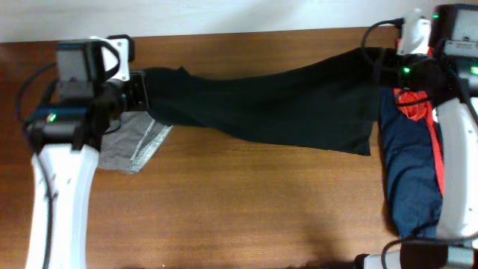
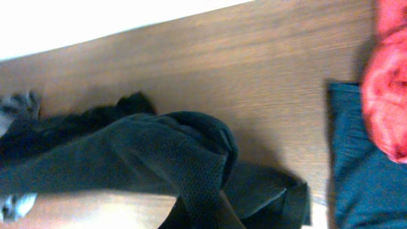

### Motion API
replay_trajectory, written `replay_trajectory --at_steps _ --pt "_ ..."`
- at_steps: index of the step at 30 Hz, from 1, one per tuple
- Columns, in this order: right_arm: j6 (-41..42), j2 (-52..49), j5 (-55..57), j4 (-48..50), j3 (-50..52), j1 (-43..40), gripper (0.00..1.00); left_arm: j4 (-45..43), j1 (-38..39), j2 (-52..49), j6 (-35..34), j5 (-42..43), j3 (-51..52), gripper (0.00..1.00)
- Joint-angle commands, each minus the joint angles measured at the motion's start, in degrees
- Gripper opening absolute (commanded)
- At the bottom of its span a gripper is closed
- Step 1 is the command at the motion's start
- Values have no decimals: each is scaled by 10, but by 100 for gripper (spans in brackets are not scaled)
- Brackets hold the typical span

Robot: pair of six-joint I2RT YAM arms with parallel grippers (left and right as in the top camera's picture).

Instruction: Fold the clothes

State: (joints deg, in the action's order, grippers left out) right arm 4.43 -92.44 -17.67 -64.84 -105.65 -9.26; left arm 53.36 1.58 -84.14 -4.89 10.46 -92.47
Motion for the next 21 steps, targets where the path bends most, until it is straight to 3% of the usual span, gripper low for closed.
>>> replay_trajectory --at_steps 1,11,21 --pt "39 51 47 -2 -14 -31 4 -2 1 83 44 -2 -23 0" --pt "43 187 52 1 -27 -64 4 -48 1 269 78 -2 -24 0" --pt "51 279 64 5 -27 -67 5 -95 1 367 123 -3 -24 0"
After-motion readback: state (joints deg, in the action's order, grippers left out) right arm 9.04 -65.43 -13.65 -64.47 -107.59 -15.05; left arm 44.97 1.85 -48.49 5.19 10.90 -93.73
